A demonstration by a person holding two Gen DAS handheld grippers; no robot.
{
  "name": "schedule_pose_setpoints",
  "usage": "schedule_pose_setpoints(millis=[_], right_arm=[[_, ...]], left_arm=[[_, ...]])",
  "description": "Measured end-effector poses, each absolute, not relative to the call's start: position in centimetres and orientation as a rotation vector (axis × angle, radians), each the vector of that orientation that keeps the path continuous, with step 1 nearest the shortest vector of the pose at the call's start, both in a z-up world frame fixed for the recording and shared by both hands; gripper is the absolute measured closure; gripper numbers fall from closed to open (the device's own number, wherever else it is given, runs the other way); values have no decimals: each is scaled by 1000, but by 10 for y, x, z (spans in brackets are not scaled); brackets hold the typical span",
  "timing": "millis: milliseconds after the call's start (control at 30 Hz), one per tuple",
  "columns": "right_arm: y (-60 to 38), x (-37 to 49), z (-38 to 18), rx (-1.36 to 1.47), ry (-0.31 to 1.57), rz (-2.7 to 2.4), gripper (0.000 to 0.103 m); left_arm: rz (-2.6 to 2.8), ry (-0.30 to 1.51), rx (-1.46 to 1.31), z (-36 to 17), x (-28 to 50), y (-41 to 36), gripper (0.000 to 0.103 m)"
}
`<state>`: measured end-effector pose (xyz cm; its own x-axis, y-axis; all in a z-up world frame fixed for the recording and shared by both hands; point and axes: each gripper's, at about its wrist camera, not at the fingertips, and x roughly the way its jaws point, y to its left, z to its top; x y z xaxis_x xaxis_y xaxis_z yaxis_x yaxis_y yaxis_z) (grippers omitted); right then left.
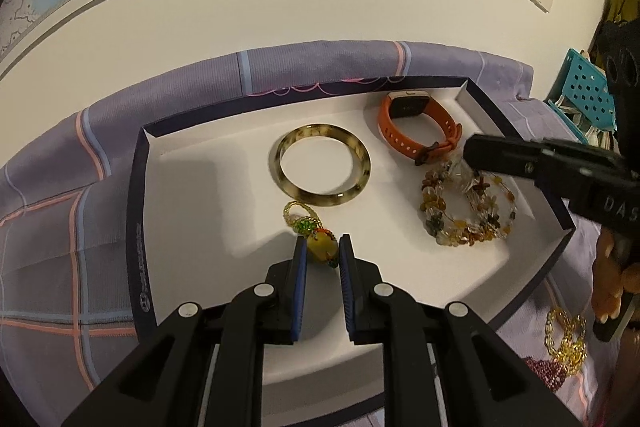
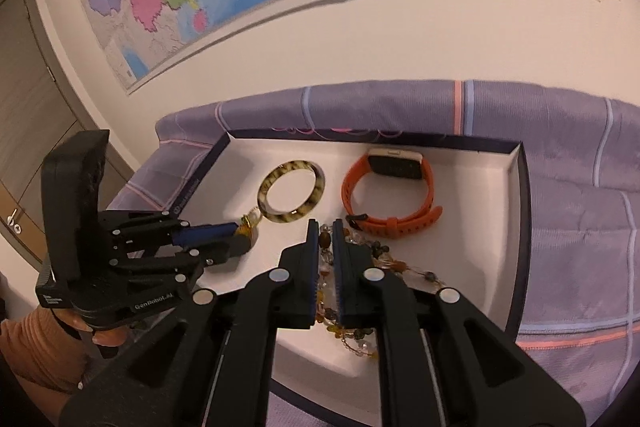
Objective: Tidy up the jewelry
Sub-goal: 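Open both tools to drop ring and necklace into the box lid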
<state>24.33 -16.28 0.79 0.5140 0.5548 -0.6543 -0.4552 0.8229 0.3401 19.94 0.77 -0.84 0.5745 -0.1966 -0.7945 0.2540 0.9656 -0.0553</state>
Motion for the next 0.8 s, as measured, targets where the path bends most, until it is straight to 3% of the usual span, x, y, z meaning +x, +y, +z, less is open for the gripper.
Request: schedule_pose_setpoints(millis=[100, 167, 267, 333, 467, 800], right_arm=[[-167, 243, 6, 153, 836, 595, 88], [-172, 240, 10, 175, 828, 602, 81], [-181, 230, 19, 188, 799, 606, 73], [-187, 221, 26, 197, 786, 616, 66], [-197, 194, 38, 186, 757, 645, 58], [-207, 117, 27, 26, 795, 640, 57]], left_arm=[[-264, 919, 65, -9, 203, 4, 83], [-263, 914, 68, -8, 202, 3, 63], [-257, 890, 73, -6, 197, 2, 60], [-256, 868, 67, 0, 191, 4, 50], [-263, 810, 58, 17, 176, 11, 41], [-337, 719, 30, 43, 112, 27, 37]])
